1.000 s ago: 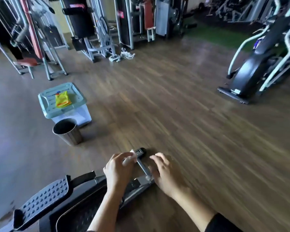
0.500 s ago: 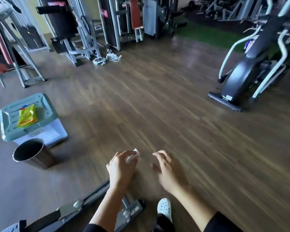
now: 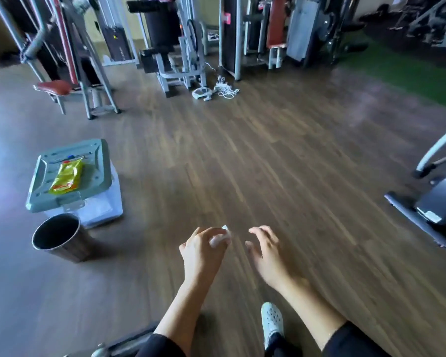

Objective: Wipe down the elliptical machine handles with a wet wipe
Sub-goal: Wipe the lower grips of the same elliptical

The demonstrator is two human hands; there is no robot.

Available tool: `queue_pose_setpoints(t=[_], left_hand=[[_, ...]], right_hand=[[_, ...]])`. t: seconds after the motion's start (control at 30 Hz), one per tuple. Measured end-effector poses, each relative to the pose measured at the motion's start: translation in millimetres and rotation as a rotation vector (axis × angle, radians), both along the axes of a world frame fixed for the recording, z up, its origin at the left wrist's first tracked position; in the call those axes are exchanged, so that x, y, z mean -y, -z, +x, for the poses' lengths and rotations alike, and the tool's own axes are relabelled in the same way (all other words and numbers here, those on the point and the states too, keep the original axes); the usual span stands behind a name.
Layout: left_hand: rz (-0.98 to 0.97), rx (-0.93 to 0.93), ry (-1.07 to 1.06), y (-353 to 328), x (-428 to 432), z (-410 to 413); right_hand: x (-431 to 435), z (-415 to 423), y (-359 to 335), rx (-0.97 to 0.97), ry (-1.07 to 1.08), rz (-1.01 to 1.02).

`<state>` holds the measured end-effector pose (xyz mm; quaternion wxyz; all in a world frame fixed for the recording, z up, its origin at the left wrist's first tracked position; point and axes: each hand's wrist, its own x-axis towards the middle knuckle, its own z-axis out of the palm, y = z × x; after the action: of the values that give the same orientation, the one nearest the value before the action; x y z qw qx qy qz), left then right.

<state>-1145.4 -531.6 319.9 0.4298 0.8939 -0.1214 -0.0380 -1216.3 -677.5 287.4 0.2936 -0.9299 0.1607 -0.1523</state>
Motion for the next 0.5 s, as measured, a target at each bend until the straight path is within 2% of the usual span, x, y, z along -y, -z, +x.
queue_pose_setpoints(t=[0.13, 0.27, 0.4, 0.5], left_hand=[[0.007, 0.006, -0.174, 11, 15, 70], [0.053, -0.003, -0.354, 8, 20, 138], [0.060, 0.035, -0.572, -9, 10, 196], [-0.010, 0.076, -0.792, -14, -10, 223]], right_hand=[[27, 96, 11, -0.008, -0.154, -0.027], [35, 190, -11, -0.034, -0.308, -0.089], [21, 279, -37, -0.055, -0.533, -0.188], [-10, 335, -40, -0.076, -0.682, -0.222]])
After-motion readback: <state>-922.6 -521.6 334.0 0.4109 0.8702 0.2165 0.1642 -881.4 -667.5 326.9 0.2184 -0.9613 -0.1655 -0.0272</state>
